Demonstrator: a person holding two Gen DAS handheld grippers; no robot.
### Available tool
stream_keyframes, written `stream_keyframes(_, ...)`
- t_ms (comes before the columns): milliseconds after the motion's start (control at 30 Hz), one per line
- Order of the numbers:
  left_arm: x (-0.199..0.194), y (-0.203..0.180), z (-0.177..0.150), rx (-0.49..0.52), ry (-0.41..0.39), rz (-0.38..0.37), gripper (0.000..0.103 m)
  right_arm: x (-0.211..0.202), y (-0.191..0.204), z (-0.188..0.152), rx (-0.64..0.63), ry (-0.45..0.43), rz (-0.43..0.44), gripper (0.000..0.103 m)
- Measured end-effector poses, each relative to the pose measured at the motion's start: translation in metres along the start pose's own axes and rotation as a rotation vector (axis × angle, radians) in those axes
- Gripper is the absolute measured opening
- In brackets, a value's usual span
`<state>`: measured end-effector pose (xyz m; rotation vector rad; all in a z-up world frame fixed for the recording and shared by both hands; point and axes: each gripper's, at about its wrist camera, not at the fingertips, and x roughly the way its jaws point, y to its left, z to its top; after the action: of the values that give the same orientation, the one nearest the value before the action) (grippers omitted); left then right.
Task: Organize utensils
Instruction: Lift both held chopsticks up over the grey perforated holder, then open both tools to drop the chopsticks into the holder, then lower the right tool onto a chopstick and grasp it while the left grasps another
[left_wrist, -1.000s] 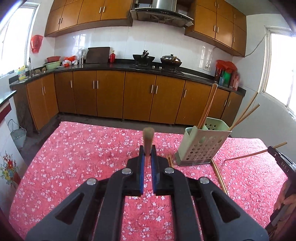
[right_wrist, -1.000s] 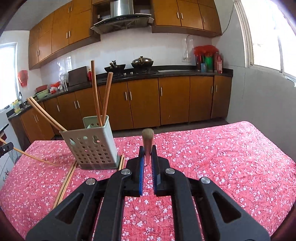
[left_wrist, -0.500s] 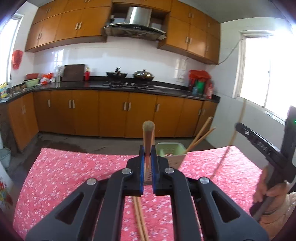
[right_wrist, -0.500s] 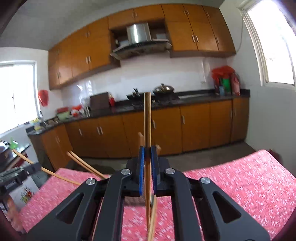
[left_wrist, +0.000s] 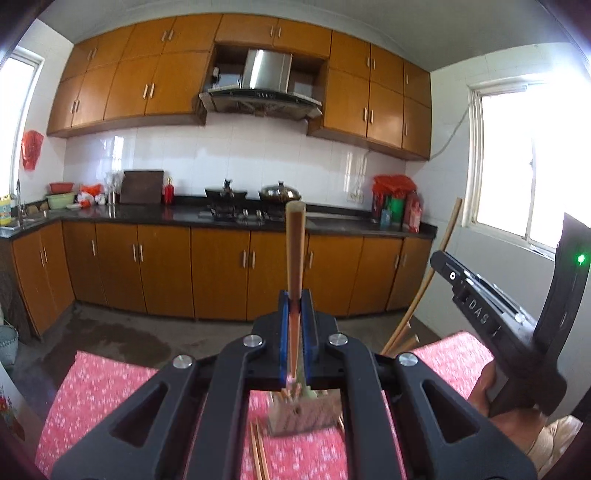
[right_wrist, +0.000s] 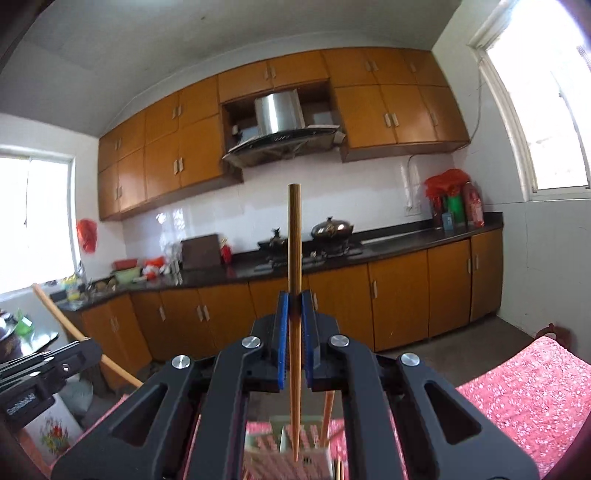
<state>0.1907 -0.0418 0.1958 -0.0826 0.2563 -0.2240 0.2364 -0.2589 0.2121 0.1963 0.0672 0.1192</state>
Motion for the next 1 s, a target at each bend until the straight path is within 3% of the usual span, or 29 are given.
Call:
stream_keyframes(167,0.027,-0.002,-0.008,0.001,0.013,0.005,0.008,0.02,0.002,-0.018,-0.001,-0.043,-0.043,0.008)
stream_keyframes(367,0.057,0.004,-0.038,-0.023,0.093,0.003,0.008,0.04,-0.001,-0.051,-0.04,0.059,-0.042,0.009)
stream_keyframes(433,0.058,0.007,-0.043,-0.029,0.107,0.001,0.008,0.036,-0.003,-0.051,-0.033,0.072,-0.035,0.025)
stream_keyframes(467,0.057,0.008,-0.044,-0.032,0.105,0.005,0.008,0.033,-0.004,-0.049,-0.028,0.065,-0.035,0.043)
stream_keyframes(500,0.055,0.01,-0.043,-0.035,0.098,0.007,0.01,0.027,-0.006,-0.044,-0.023,0.048,-0.038,0.05)
stream_keyframes(767,0.007,0.038,-0.038,-0.079,0.031,0.069,0.027,-0.019,-0.034,-0.026,-0.027,0.048,-0.089,0.05)
stream_keyframes(833,-0.01,0.05,-0.044,-0.085,0.023,0.11,0.034,-0.029,-0.048,-0.036,-0.029,0.101,-0.113,0.05)
stream_keyframes(933,-0.022,0.069,-0.068,-0.083,0.058,0.174,0.039,-0.028,-0.062,-0.072,-0.06,0.257,-0.135,0.05)
stream_keyframes(1000,-0.019,0.079,-0.092,-0.07,0.117,0.204,0.039,-0.022,-0.07,-0.113,-0.083,0.408,-0.131,0.038)
